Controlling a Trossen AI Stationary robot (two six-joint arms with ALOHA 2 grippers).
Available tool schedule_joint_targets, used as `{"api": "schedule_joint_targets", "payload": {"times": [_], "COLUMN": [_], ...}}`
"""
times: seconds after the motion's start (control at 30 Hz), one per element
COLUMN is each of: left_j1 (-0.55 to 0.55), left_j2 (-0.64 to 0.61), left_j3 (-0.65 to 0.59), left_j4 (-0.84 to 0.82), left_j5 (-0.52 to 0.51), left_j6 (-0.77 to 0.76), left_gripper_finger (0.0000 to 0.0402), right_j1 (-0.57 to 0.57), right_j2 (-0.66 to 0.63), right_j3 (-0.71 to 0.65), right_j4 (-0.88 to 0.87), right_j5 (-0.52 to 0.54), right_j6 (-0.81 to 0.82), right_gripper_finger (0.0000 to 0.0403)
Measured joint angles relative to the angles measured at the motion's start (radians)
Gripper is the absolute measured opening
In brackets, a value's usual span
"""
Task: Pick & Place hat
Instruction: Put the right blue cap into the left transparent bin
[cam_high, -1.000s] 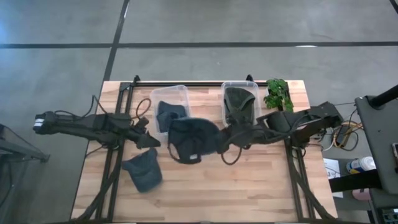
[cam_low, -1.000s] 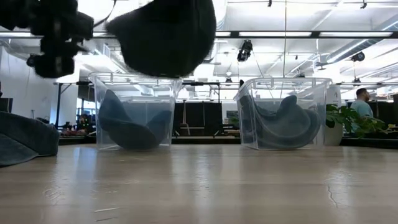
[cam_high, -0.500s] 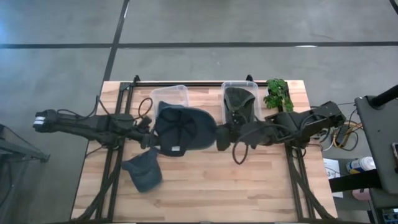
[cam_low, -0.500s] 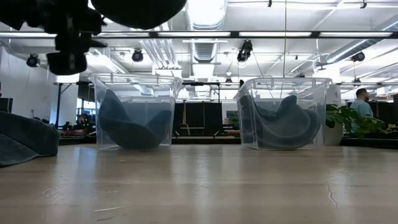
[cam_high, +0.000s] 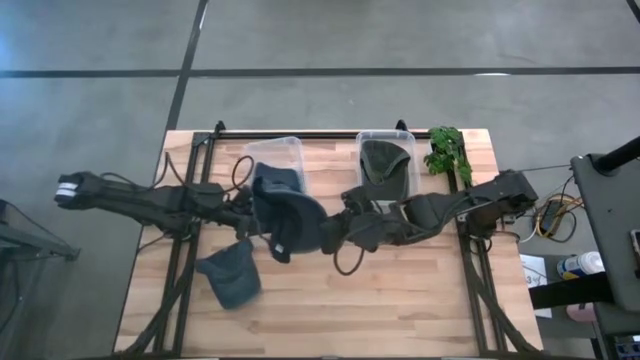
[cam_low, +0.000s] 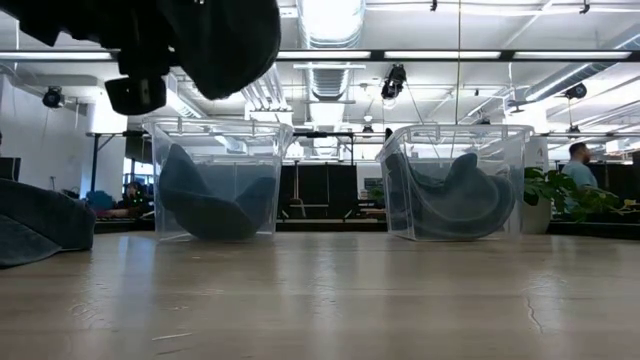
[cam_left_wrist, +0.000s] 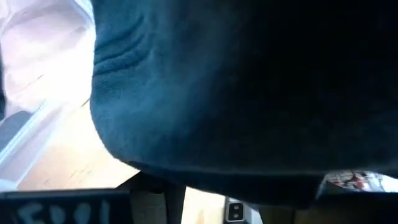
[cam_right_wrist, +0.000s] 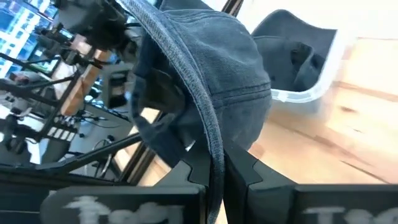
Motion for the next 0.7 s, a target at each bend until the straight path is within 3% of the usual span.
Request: {"api": "schedule_joint_targets", "payload": {"times": [0.33, 0.7], "left_j1": [-0.002, -0.003], "left_j2": [0.171, 0.267], "left_j3": [0.101, 0.203], "left_j4": [-0.034, -0.127], "left_j5": [-0.067, -0.089], "left_j6": [0.065, 0.135], "left_gripper_finger": [0.0153, 0.0153], "right_j1": [-0.033, -0.033], "right_j2": [0.091, 0.101], "right_j3": [0.006, 0.004], "right_j4": [0.063, 0.141], "right_j5": [-0.138, -0.108], "right_j6": [0.026, 0.066], "right_gripper_finger": [0.0013, 0.0013]}}
